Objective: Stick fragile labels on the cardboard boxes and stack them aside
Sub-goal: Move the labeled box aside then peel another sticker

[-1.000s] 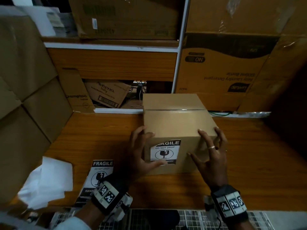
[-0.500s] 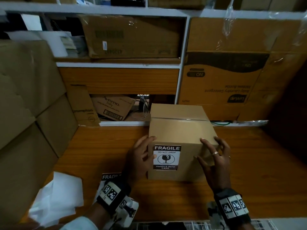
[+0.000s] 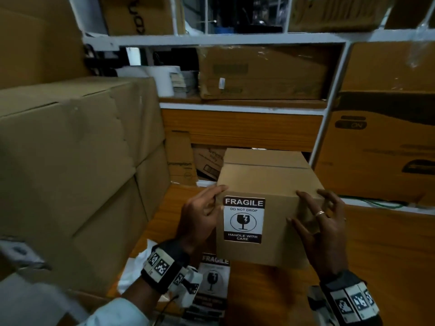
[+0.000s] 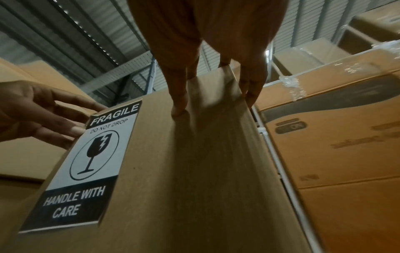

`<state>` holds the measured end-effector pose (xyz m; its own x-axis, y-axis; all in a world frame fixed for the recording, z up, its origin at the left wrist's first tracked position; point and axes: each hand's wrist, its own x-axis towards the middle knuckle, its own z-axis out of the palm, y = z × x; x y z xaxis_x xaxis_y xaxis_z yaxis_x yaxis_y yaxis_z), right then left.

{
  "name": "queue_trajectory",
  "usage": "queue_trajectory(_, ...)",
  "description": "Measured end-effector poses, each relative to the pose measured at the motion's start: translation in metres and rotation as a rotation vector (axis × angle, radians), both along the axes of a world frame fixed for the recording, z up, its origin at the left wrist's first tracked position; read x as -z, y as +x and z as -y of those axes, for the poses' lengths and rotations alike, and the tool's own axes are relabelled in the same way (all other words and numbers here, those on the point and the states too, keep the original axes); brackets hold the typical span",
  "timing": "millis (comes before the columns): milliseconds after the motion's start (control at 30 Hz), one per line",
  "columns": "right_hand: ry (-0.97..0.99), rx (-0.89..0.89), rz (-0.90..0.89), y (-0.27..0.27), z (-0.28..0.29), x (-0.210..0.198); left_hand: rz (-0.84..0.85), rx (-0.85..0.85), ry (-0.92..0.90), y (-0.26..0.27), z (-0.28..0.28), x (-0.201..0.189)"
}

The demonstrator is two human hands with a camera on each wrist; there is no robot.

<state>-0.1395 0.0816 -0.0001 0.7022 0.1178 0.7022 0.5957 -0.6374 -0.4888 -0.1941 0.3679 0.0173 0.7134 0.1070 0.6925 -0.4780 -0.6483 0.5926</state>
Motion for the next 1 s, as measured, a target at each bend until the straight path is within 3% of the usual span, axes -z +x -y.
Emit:
queue_trajectory(267,0.002,-0.127,-0.016,0.034,-0.126,-0.011,-0.088,-0.077,-0.231,0.003,-0.116,-0.006)
queue_trajectory(500,0.0,-0.175,-0.188,0.055,-0.217,0.008,-0.199,-0.289,-0.054,0.027,-0.196,0.017)
queue_trajectory(733,-0.116,-0.221,-0.31,0.068,-0.261,0.027,-0.26,-0.467,0.03,0.043,-0.223,0.035)
queue_trajectory(900,-0.11,-0.206,-0.384,0.07,-0.274,0.023,-0.37,-0.491,0.08,0.049,-0.227,0.038)
queue_trajectory(1000,-0.239,-0.234,-0.355,0.071,-0.267,0.024,-0.462,-0.516,0.105,0.046,-0.215,0.033)
